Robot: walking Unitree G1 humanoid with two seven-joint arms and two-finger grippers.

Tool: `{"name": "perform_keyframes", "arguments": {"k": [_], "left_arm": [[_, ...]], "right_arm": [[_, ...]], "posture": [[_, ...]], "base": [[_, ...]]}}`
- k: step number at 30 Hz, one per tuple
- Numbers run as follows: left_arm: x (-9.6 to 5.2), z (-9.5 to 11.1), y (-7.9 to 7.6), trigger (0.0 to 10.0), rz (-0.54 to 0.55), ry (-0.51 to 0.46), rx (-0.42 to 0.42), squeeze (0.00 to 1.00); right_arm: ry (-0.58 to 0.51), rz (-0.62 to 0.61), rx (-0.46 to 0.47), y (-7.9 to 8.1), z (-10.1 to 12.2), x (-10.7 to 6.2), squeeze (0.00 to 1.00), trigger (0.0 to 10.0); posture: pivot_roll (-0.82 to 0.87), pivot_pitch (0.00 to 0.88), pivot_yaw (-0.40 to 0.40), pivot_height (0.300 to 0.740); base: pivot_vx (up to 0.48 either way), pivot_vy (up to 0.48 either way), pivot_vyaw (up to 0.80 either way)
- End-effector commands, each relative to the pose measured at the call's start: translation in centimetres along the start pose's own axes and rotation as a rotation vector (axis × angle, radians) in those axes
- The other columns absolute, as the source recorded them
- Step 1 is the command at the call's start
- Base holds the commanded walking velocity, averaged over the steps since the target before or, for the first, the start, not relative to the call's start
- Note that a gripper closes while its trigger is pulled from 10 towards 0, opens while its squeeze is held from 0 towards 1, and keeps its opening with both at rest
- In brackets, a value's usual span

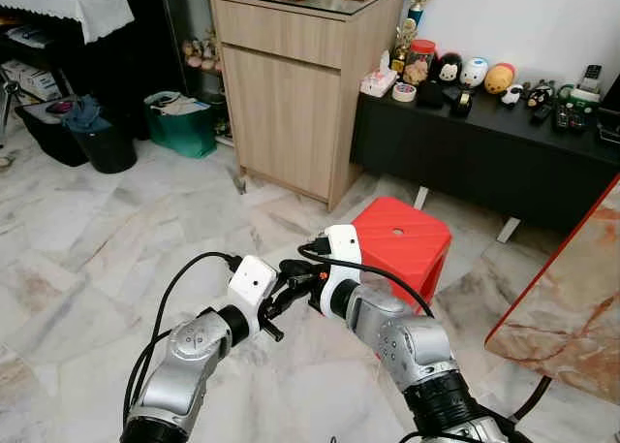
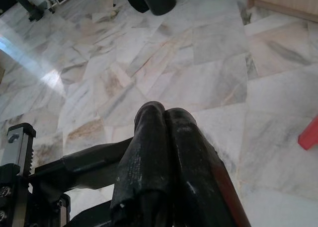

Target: Hang keys on a hook

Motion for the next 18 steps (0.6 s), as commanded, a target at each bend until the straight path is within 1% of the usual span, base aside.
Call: {"name": "perform_keyframes", "arguments": {"k": [1,18], "left_arm": [[0.31,0.23,-0.43,0.0,-0.03,-0.008,-0.019,0.0],[0.25,0.21,-0.34,0.0,-0.024,-0.005,-0.022,0.0]], "right_arm": [[0.002,0.041,0.016,1.7,-0.49,0.72,0.0,10.0],[-0.004,0.032,0.016,1.44,-0.52,0.78,0.0,10.0]], "posture": [[0.11,0.014,-0.061,0.74],[0.11,0.018,-0.059,0.74]], "base": [[0.0,0.0,0.0],[0.0,0.0,0.0]]}}
Point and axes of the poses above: a point about 5 cm out from each wrist's last joint towards the gripper, its own x axis pointing out of the wrist towards the gripper, its own z axis along the axis of the wrist's last joint, y = z × x, the point moved 4 cm from there along x, pointing out of the wrist towards the gripper, and after that the axes turned 15 degrees about x, right-handed, at the moved point
